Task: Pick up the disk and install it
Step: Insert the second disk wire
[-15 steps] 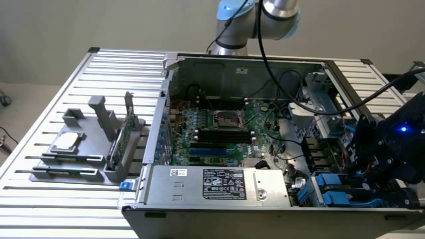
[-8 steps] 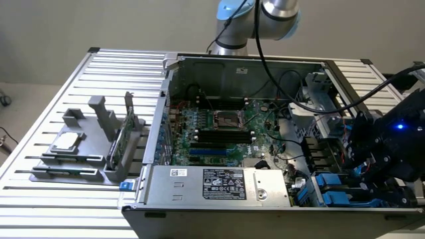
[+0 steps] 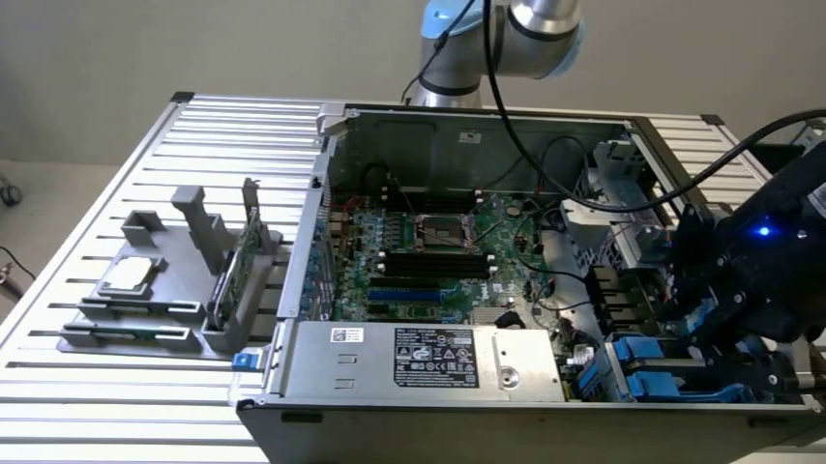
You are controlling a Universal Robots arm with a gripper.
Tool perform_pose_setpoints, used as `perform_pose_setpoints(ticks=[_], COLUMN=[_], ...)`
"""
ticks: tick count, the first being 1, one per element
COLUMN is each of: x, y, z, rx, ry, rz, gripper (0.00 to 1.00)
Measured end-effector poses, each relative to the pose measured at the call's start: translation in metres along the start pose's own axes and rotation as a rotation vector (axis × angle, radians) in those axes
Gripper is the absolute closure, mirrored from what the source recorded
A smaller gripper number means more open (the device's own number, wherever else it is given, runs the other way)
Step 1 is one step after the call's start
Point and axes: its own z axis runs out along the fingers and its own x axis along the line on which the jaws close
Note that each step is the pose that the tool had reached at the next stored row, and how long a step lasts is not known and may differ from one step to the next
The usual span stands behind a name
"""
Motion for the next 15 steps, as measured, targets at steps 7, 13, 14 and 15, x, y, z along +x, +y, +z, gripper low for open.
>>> perform_pose_setpoints(ticks=[7, 13, 14, 15], x=[0.0045, 0.0045, 0.0045, 0.0045], y=[-0.0036, -0.0037, -0.0037, -0.0037], z=[-0.0045, -0.0045, -0.0045, -0.0044], rx=[0.0000, -0.0001, 0.0000, -0.0001], ry=[0.0000, 0.0001, 0.0001, 0.0001], rz=[0.000, 0.000, 0.000, 0.000], gripper=[0.89, 0.89, 0.89, 0.89])
